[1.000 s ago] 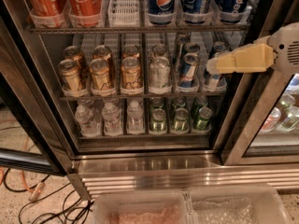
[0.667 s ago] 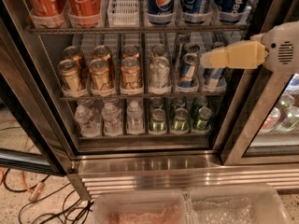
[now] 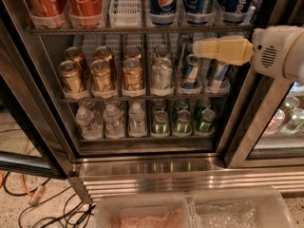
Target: Pick pepsi can from top shelf of fridge
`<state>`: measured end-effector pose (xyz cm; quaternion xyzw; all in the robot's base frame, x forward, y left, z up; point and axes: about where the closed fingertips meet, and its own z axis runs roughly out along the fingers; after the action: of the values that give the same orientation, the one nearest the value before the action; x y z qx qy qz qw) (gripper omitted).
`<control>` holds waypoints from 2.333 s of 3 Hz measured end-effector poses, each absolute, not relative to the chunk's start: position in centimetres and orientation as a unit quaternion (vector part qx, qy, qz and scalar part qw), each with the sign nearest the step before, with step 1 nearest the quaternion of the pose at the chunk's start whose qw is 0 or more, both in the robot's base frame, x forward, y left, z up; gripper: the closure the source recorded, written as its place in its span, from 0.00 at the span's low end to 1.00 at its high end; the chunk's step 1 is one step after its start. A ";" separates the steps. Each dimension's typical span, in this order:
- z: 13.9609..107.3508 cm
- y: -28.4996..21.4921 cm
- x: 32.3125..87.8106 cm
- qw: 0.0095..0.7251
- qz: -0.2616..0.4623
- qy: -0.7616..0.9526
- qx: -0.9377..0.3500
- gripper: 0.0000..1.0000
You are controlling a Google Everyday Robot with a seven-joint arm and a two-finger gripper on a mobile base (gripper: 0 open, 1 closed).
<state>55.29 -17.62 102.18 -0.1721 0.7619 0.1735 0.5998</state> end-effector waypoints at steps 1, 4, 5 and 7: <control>103.1 -18.5 56.2 0.638 0.159 0.742 -0.132 0.00; 104.2 -13.5 55.8 0.664 0.146 0.715 -0.163 0.00; 104.5 -13.5 56.1 0.671 0.145 0.711 -0.152 0.00; 105.5 -14.8 57.2 0.703 0.105 0.694 -0.116 0.00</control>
Offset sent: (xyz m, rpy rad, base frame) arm 0.0142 -0.0207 0.0162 0.1236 -0.2613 -0.2153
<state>57.22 -14.82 105.50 -0.1159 0.6939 0.1051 0.7029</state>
